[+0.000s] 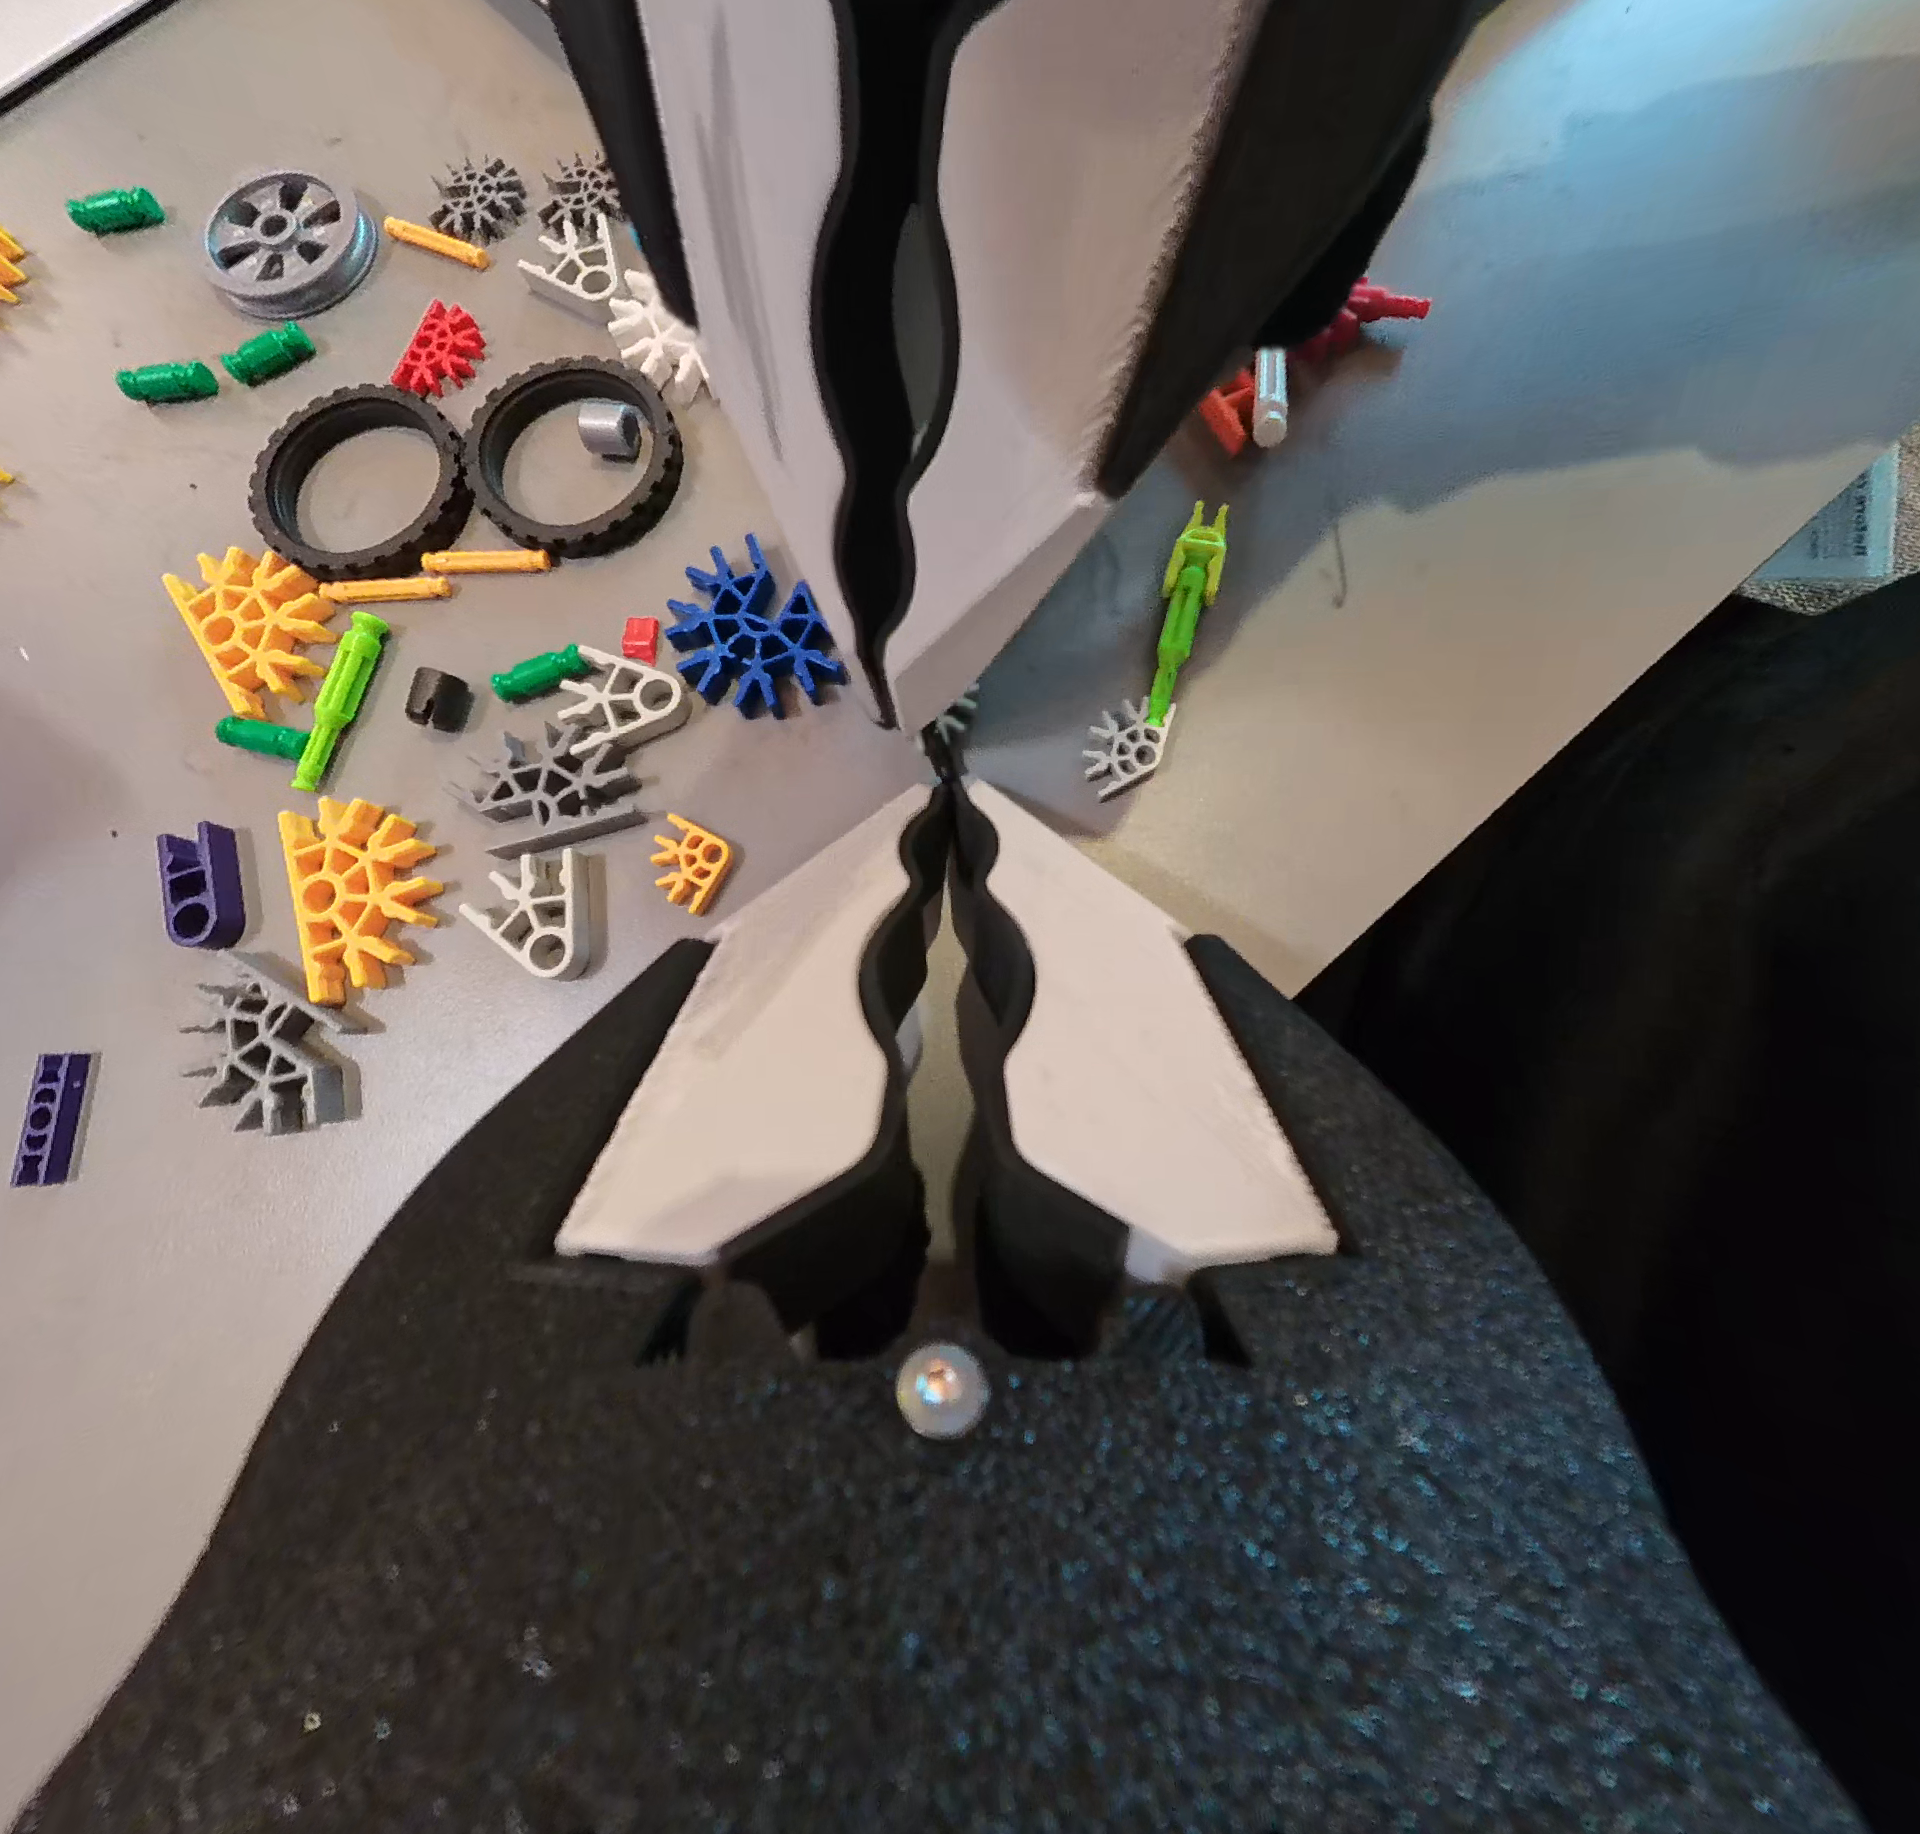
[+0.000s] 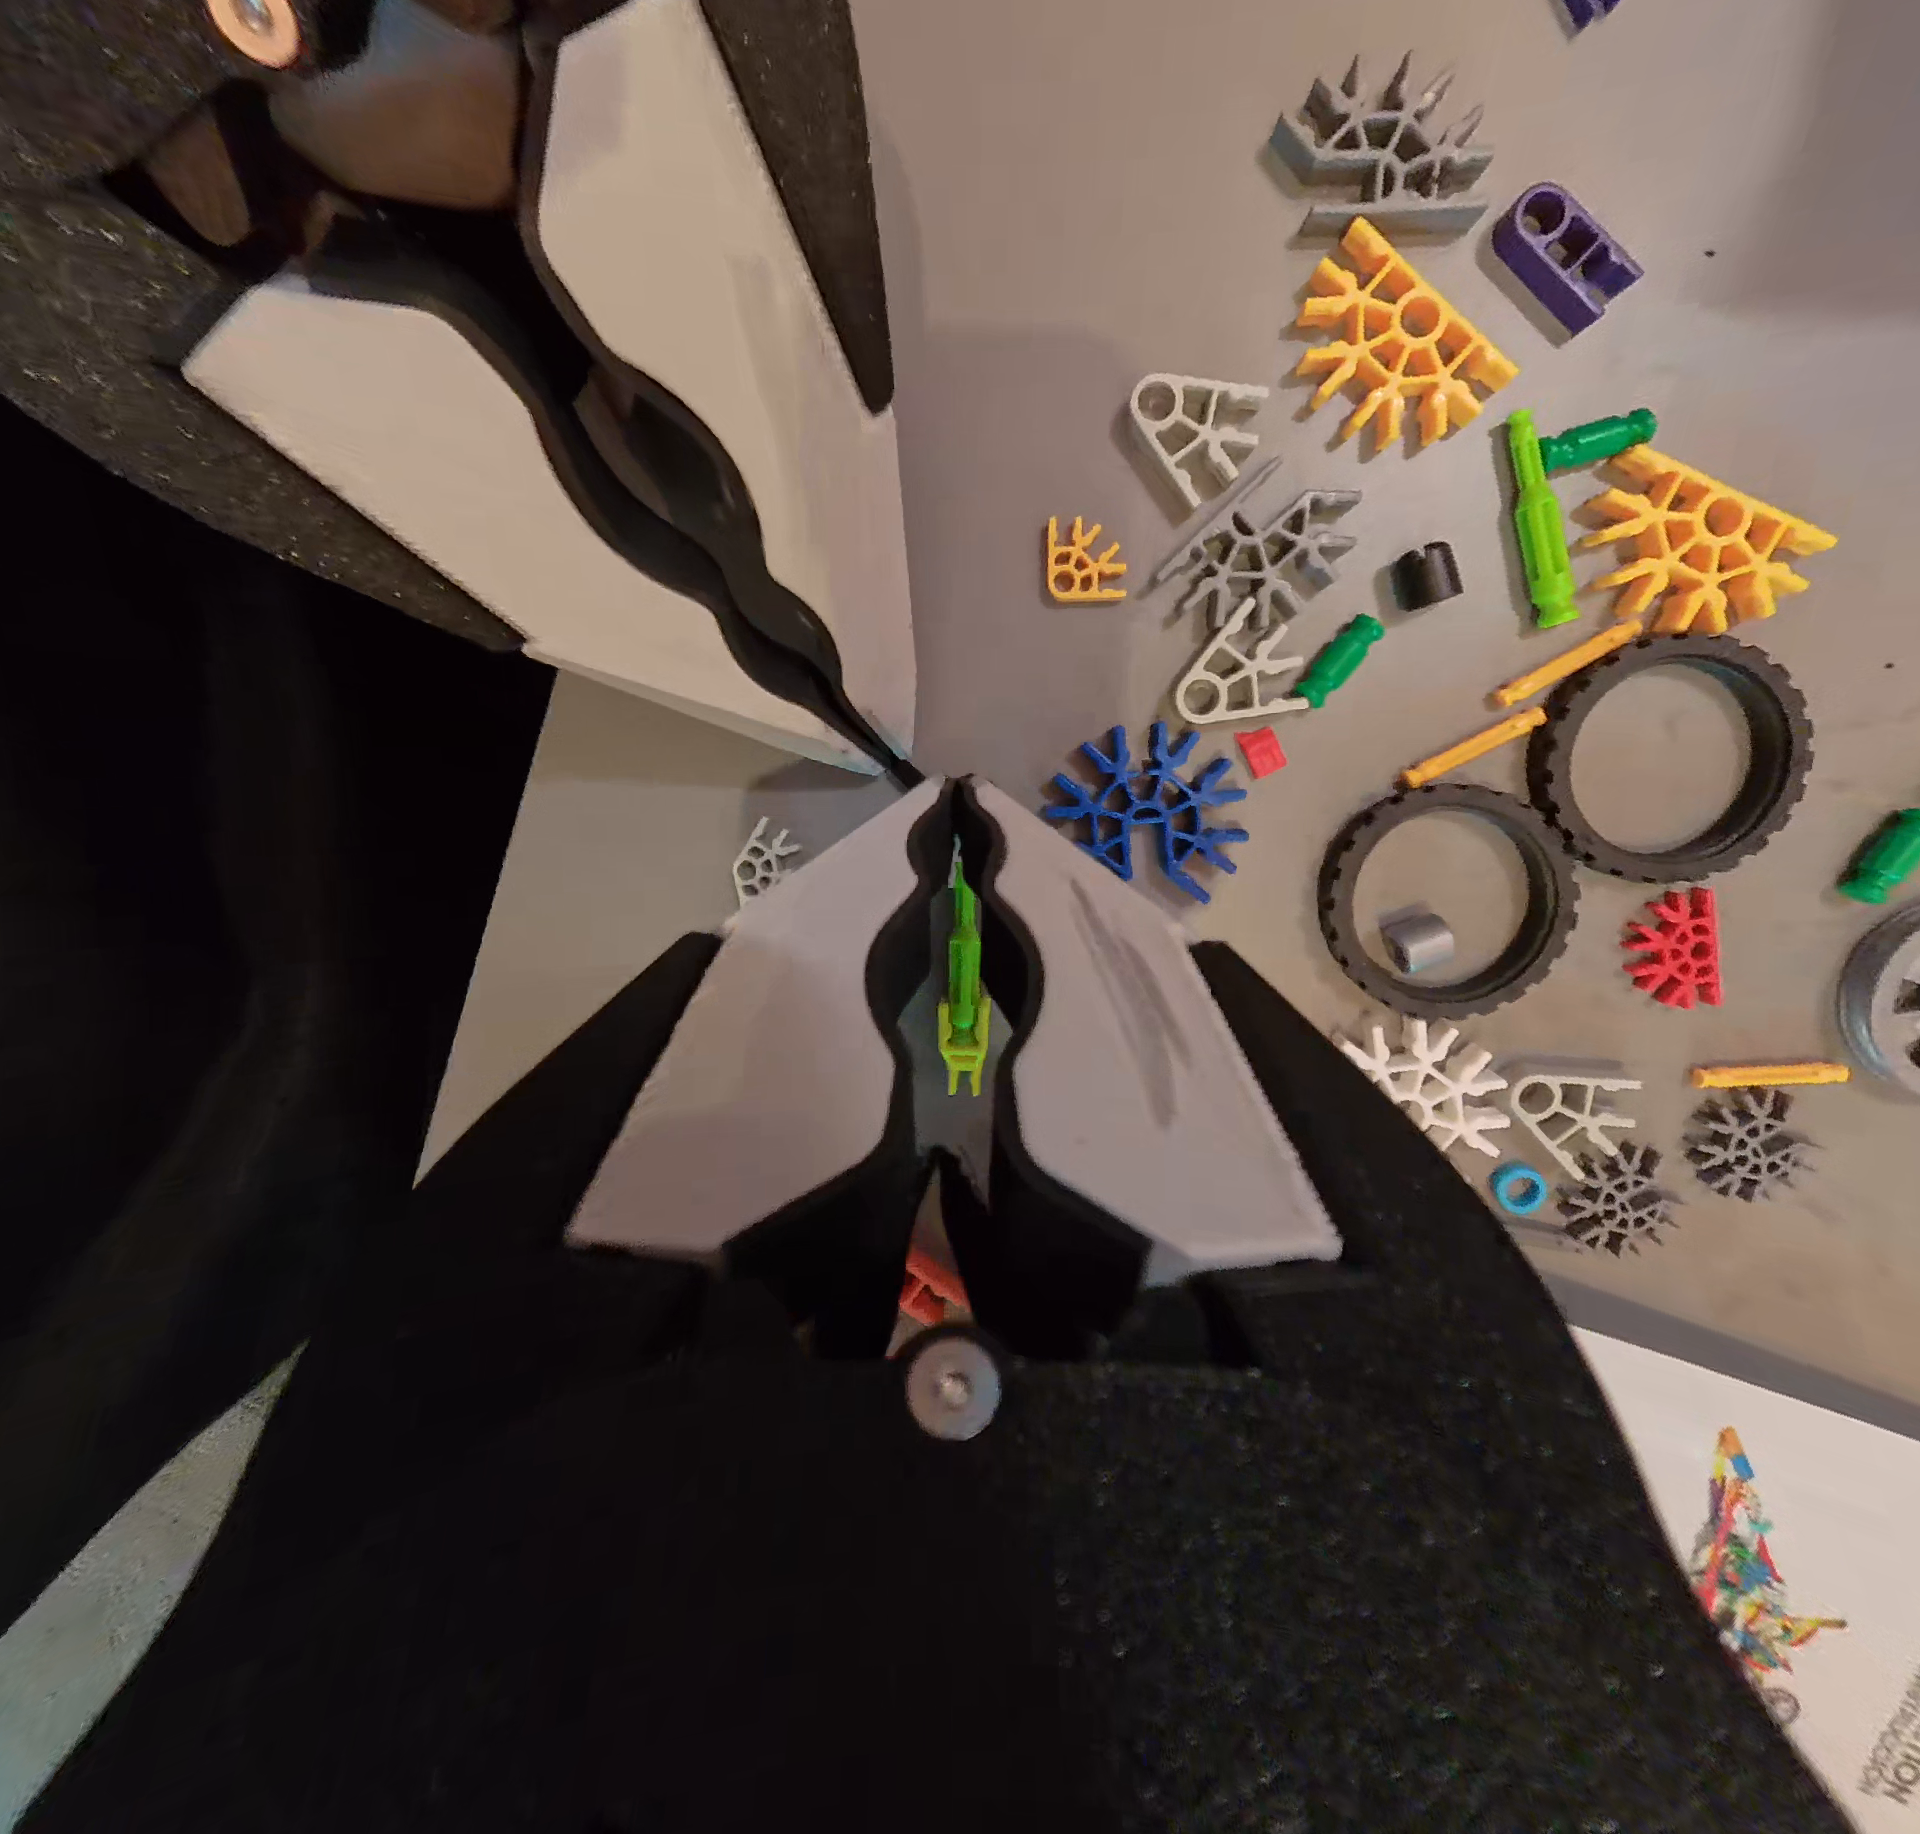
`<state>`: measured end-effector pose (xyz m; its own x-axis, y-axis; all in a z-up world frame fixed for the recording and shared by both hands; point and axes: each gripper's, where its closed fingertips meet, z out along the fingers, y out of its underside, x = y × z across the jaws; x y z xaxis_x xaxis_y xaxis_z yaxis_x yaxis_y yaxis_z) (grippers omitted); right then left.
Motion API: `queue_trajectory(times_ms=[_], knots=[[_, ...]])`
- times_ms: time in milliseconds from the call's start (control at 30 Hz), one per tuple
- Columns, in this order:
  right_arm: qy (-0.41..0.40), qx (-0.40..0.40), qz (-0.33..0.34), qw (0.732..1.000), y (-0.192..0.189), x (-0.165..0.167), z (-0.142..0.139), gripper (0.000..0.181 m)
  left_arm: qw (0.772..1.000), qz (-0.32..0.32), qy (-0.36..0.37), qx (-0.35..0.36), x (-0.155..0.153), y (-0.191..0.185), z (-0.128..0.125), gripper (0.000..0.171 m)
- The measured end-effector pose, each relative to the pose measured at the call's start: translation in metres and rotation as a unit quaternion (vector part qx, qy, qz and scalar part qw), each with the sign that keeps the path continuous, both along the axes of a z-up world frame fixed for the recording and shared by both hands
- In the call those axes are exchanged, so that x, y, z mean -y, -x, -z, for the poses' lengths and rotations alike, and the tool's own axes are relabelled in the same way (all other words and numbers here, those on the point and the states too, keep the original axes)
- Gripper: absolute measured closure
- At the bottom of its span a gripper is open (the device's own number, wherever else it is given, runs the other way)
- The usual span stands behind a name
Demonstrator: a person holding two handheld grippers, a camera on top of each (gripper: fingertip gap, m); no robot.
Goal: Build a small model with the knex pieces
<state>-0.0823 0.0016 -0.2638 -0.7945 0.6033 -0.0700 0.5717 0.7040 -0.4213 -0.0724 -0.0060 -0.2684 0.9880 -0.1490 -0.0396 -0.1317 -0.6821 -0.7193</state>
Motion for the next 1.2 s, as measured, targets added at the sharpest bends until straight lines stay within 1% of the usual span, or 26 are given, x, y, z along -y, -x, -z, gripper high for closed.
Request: queue_trajectory(times_ms=[200,367,533,567,733,833,933,1033,1133,1200], knots=[[-0.022,-0.011,-0.008,1.0,0.0003,-0.0023,0.0033,0.181,1.0,-0.001,0.001,0.001,-0.0001,-0.0003,-0.0001,0.171],[-0.043,-0.041,-0.012,0.998,0.0009,-0.0018,0.0034,0.181,1.0,-0.003,0.002,0.004,0.0001,-0.0002,-0.0001,0.171],[-0.041,-0.068,-0.012,0.997,0.0008,-0.0017,0.0032,0.181,1.0,-0.003,0.002,0.004,0.0002,-0.0004,-0.0002,0.171],[-0.043,-0.082,-0.024,0.995,0.0013,-0.0016,0.0031,0.181,1.0,-0.003,0.002,0.004,0.0001,-0.0005,-0.0003,0.171],[-0.057,-0.138,-0.037,0.988,0.0014,-0.0016,0.0032,0.181,1.0,-0.006,0.002,0.006,0.0005,-0.0005,-0.0002,0.171],[-0.08,-0.174,-0.053,0.98,-0.0011,-0.001,0.0071,0.181,1.0,-0.01,0.0,0.004,0.0001,0.0,-0.0003,0.171],[-0.087,-0.205,-0.05,0.974,-0.0012,-0.0008,0.0068,0.181,1.0,-0.011,-0.001,0.002,-0.0011,-0.0004,-0.0005,0.171],[-0.078,-0.205,-0.039,0.975,-0.0005,-0.0005,0.0062,0.181,1.0,-0.011,0.001,-0.004,-0.002,-0.0008,-0.0002,0.171],[-0.069,-0.2,-0.032,0.977,-0.0009,-0.0009,0.0052,0.181,1.0,-0.014,-0.003,0.004,-0.0022,-0.0007,-0.0003,0.171],[-0.065,-0.206,-0.019,0.976,0.001,-0.0057,-0.0001,0.181,1.0,-0.016,-0.005,0.003,-0.0018,0.0,-0.0006,0.171]])
